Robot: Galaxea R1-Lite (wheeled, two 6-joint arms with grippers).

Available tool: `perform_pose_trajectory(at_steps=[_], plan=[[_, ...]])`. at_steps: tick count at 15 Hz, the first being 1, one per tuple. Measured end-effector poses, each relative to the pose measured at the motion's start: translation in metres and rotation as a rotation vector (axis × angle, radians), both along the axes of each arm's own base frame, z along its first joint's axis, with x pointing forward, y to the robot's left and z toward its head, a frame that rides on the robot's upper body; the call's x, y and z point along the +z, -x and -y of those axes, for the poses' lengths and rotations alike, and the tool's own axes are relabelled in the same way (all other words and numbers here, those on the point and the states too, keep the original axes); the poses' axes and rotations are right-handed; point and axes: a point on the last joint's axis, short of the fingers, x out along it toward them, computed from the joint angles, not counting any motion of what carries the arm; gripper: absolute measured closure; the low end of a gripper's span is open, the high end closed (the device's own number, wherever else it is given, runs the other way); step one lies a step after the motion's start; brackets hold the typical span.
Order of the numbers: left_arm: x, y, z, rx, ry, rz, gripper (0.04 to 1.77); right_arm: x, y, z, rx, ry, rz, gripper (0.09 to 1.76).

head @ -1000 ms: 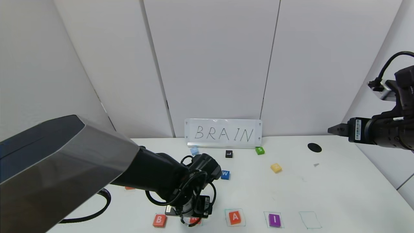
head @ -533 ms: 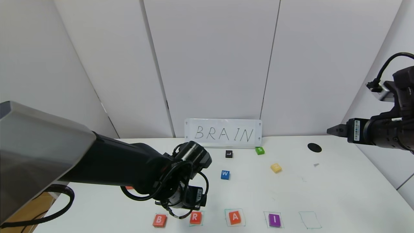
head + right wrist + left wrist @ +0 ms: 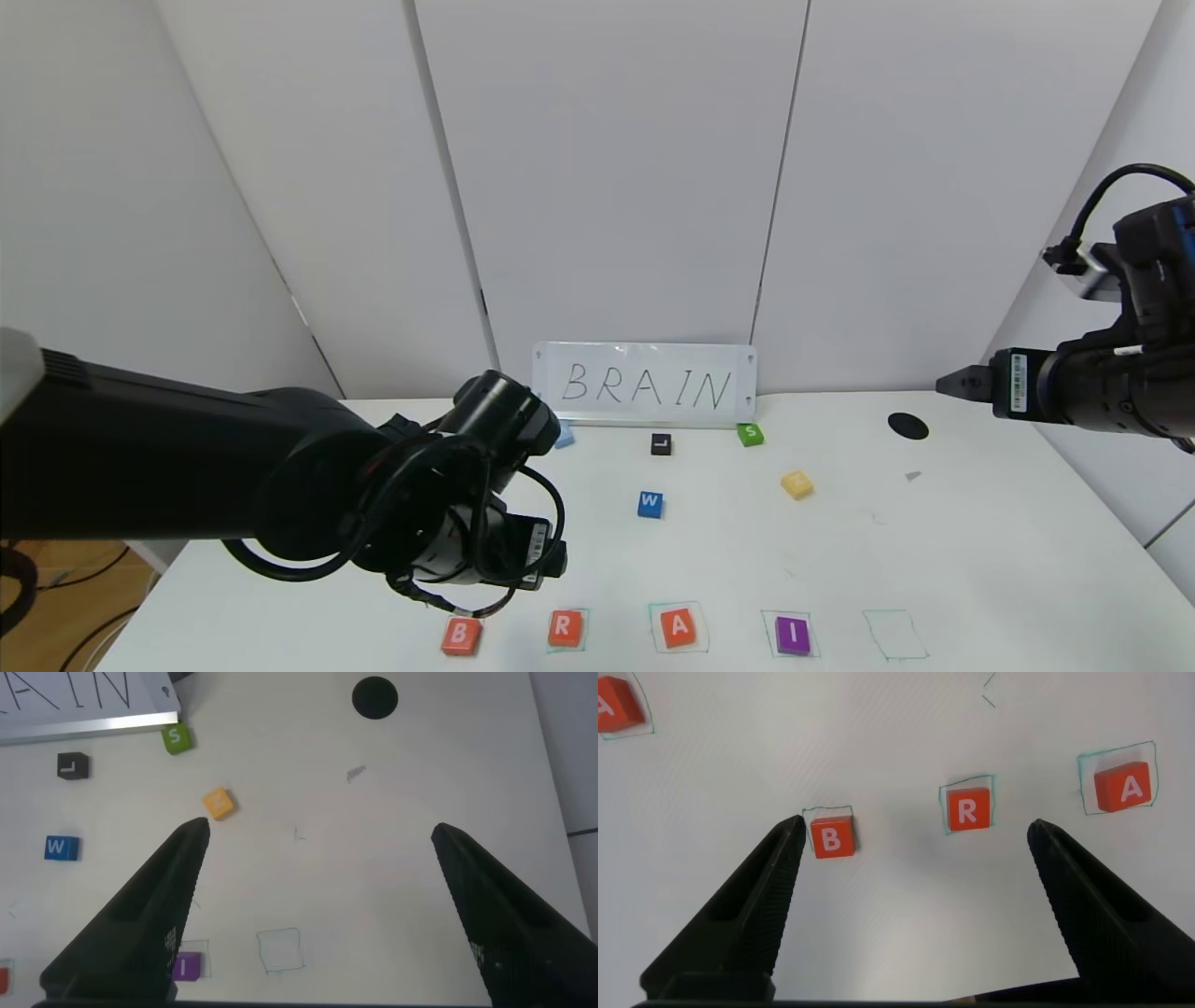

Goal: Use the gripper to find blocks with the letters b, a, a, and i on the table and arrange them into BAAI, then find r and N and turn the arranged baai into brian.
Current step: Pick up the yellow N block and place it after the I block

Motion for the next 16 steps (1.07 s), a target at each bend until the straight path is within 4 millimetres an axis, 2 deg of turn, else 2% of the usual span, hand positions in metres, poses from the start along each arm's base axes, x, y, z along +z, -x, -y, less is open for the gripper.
perform_pose_trajectory(at_steps=[6,11,13,16], plan=[[0.034,0.014,-0.022,-0.019,0.035,0.097,0.11,-0.007,-0.007,-0.001,-0.003,0.006,-0.026,0.14],[0.066,0.030,-0.057,-0.138,0.112,0.165,0.10,-0.015,-0.011,-0.007,0.009,0.001,-0.047,0.14],[0.074,0.033,-0.070,-0.190,0.165,0.203,0.10,-0.017,-0.016,-0.012,0.006,-0.025,-0.029,0.14],[0.079,0.035,-0.087,-0.208,0.146,0.282,0.10,-0.021,-0.025,-0.027,-0.004,-0.066,-0.032,0.14]])
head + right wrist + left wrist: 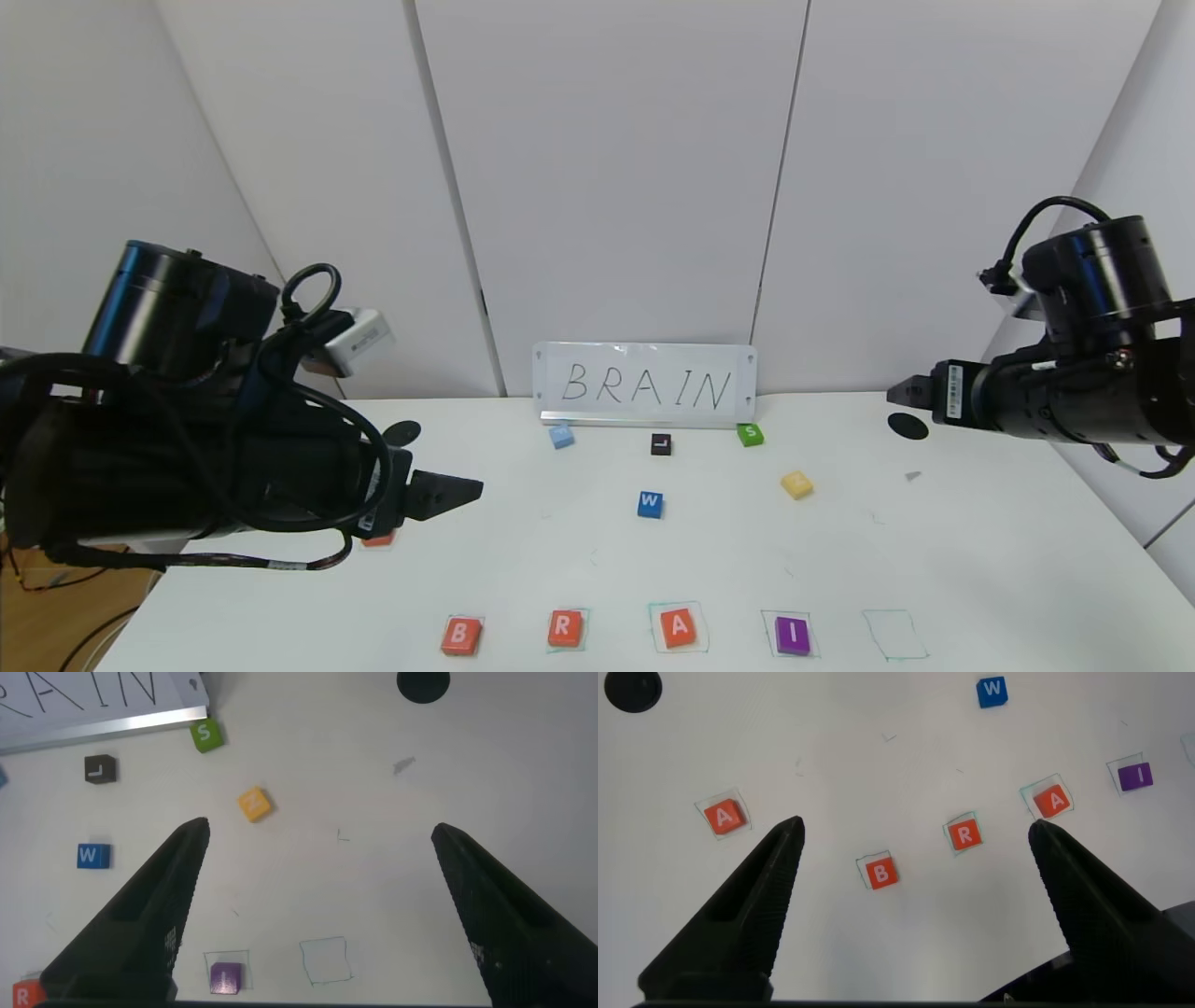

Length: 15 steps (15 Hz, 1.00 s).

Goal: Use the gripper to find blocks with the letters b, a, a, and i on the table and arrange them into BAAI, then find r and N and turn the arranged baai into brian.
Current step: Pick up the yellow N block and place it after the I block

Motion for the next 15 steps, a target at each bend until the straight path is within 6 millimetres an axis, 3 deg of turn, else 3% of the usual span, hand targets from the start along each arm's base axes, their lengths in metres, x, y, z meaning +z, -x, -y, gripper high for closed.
perform_pose_trajectory(at_steps=[3,7,12,15], plan=[[0.001,0.002,-0.005,0.011,-0.001,0.003,0.10,0.001,-0.013,-0.025,-0.069,-0.044,-0.046,0.14],[0.001,0.004,-0.006,0.012,-0.003,0.004,0.09,-0.006,-0.045,-0.060,-0.158,-0.134,-0.126,0.14],[0.000,0.004,-0.006,0.011,-0.006,0.003,0.09,-0.042,-0.087,-0.087,-0.317,-0.246,-0.284,0.14],[-0.002,0.004,-0.006,0.003,-0.017,0.001,0.09,-0.068,-0.108,-0.085,-0.409,-0.343,-0.405,0.14]])
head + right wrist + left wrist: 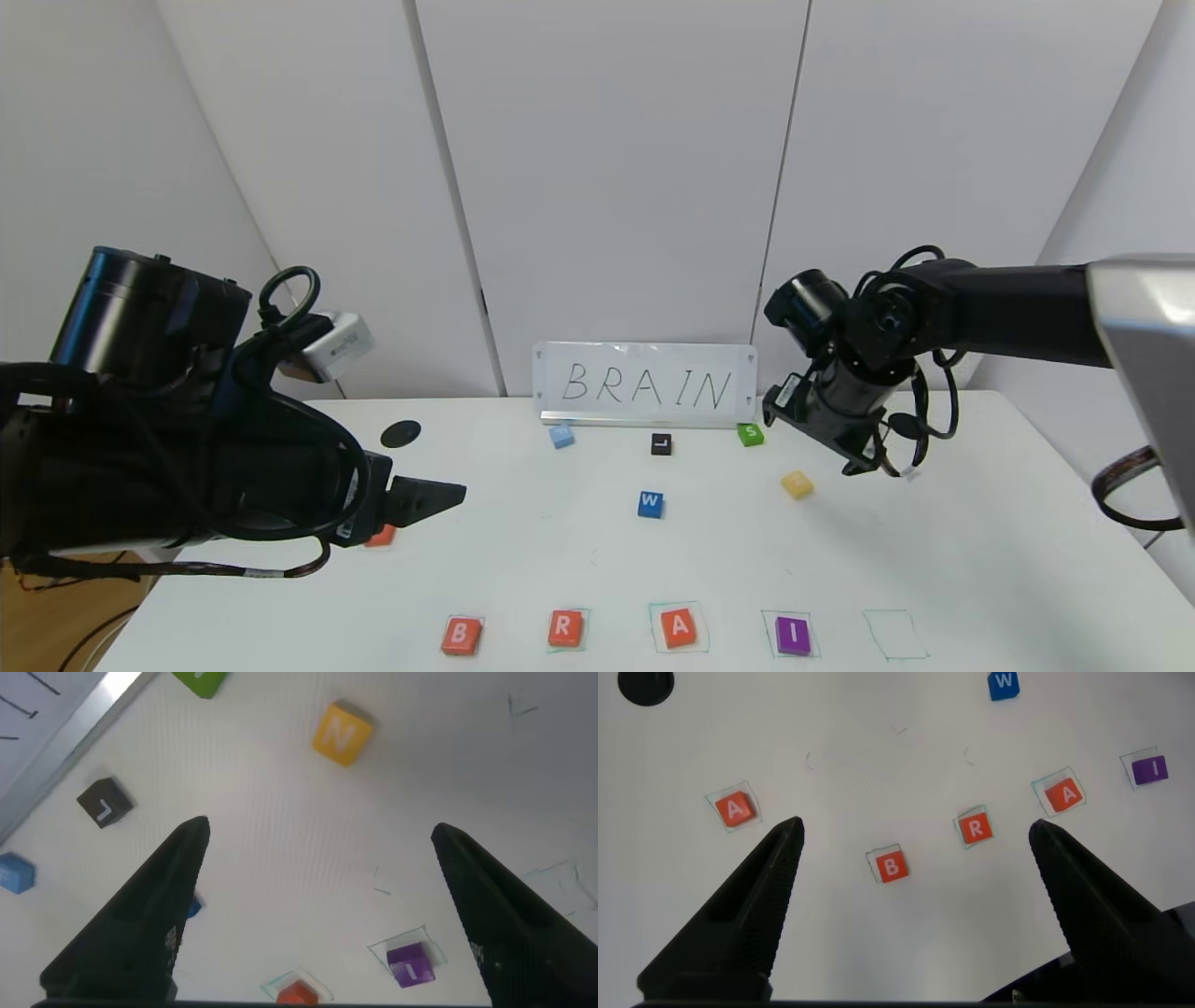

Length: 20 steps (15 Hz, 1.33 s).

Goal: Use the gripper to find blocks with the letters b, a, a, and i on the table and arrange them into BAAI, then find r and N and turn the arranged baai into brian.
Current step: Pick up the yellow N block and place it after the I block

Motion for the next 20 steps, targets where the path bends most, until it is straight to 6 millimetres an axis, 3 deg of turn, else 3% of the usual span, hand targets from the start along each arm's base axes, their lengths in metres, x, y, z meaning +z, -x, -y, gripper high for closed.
perform_pose_trajectory(at_steps=[4,10,14,20], plan=[[-0.002,-0.001,0.000,-0.002,-0.005,-0.008,0.09,-0.034,-0.017,0.010,-0.111,-0.020,-0.072,0.14],[-0.006,-0.003,0.001,-0.003,-0.011,-0.022,0.09,-0.065,-0.027,0.017,-0.182,-0.010,-0.131,0.14],[-0.001,0.002,-0.001,-0.002,-0.003,0.000,0.09,-0.077,-0.030,0.021,-0.197,0.006,-0.152,0.14],[-0.008,-0.004,0.002,-0.002,-0.014,-0.030,0.09,-0.083,-0.034,0.021,-0.196,0.004,-0.143,0.14]])
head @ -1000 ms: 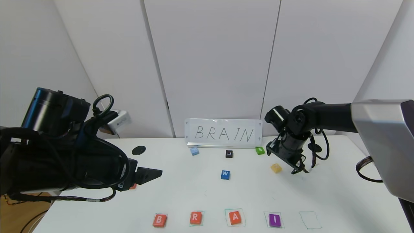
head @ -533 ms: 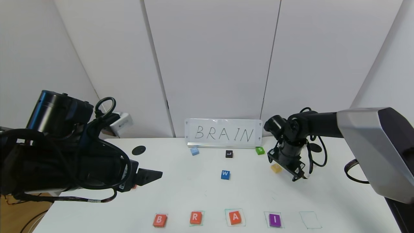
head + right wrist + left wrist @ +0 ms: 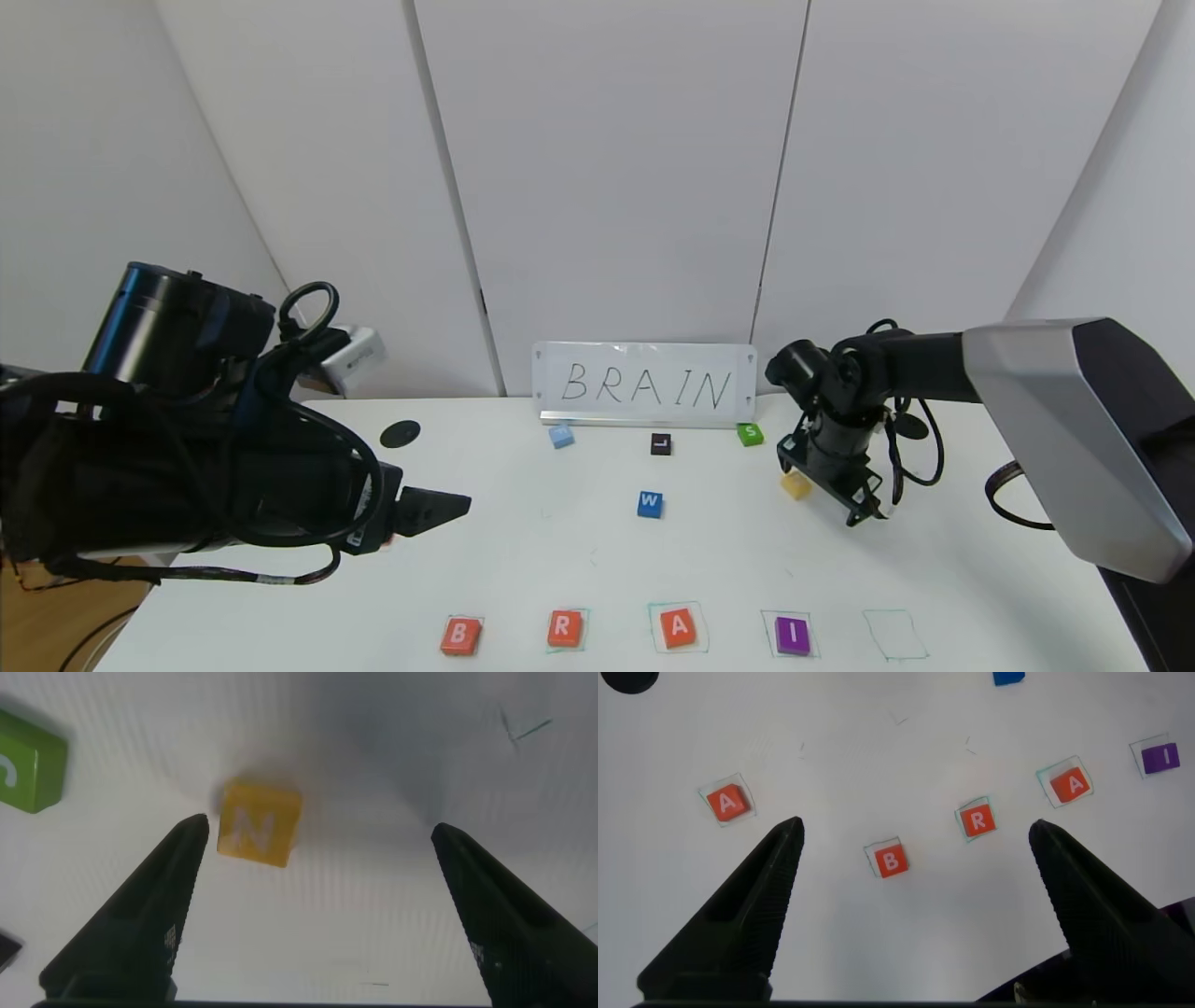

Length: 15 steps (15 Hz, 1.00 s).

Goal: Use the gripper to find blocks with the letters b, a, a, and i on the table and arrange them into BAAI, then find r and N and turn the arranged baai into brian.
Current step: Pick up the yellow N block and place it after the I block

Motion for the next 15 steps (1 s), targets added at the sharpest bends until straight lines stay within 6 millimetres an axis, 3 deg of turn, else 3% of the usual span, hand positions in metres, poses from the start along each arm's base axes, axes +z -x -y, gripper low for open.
perform_pose_trajectory(at_steps=[15], plan=[[-0.0027,-0.0025,0.0008,0.001,-0.004,-0.010,0.09,-0.0059,0.0019,-0.0048,0.011,0.011,-0.021,0.14]])
